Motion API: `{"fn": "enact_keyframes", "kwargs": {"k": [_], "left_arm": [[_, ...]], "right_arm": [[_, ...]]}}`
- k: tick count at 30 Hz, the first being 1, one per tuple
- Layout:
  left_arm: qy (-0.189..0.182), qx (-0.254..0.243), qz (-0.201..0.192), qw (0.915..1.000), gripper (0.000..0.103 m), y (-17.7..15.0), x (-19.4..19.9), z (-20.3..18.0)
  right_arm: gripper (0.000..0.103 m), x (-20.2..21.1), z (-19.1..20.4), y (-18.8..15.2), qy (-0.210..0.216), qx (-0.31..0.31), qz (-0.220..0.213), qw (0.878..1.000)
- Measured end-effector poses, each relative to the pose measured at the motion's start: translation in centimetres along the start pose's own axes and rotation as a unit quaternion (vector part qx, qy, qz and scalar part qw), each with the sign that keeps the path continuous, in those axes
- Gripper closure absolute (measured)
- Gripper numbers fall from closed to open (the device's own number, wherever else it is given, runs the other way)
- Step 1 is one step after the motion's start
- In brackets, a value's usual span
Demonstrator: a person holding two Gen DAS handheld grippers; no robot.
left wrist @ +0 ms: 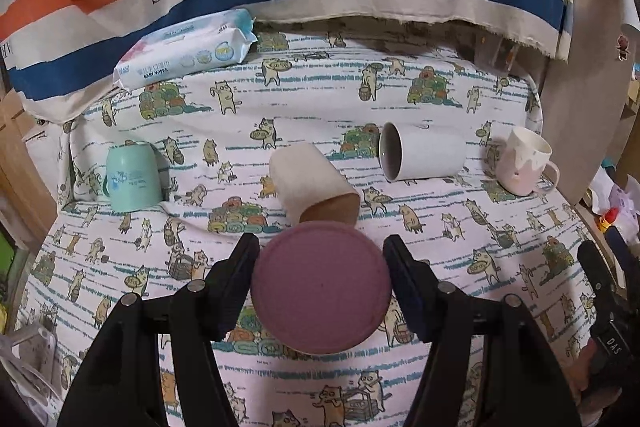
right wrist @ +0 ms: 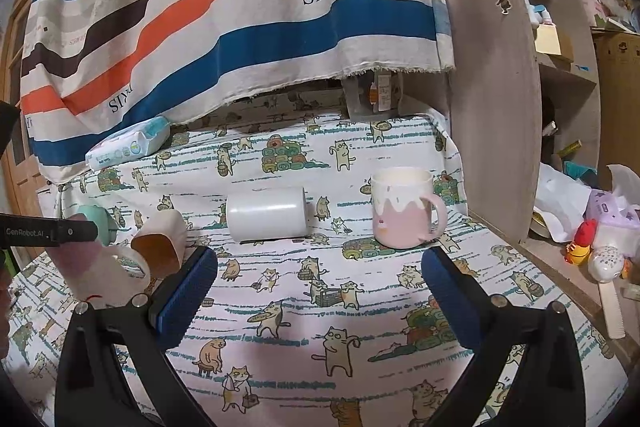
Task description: Flip cup upside down
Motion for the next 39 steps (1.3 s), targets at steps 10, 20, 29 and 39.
{"fn": "enact_keyframes", "kwargs": {"k": [10,20,29,39], "left_arm": [[-0.013,0.007,-0.029,0.9995,0.052,0.1,0.2,0.4],[-0.002,-0.002,-0.145,0.9894,0.011,1.5,4.8,2.3],[-0.016,-0.010,-0.265,0.9641,0.000,0.7,9.9,5.3],[-0.034,-0.015,-0.306,0.9514,0.000,-1.4,10.1,7.8]], "right_arm": [[0.000,-0.1,0.0,-0.1,0.001,-0.001,0.001,1.000],[0.000,0.0,0.3,-0.2,0.002,0.003,0.001,1.000],[0.000,1.5,1.3,0.9,-0.005,0.005,-0.052,0.999],[0.000,1.8,7.9,1.7,0.022,0.043,-0.041,0.998]]}}
Point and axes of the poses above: each gripper's, at about its wrist camera, not at the fingertips, and x roughly against the way its jaws point, z to its left, y to its top, the point moved 7 cm from there along -x, roughly the way its jaws point, and after that the axes turned 1 degree about -z, right-handed, at the moved point
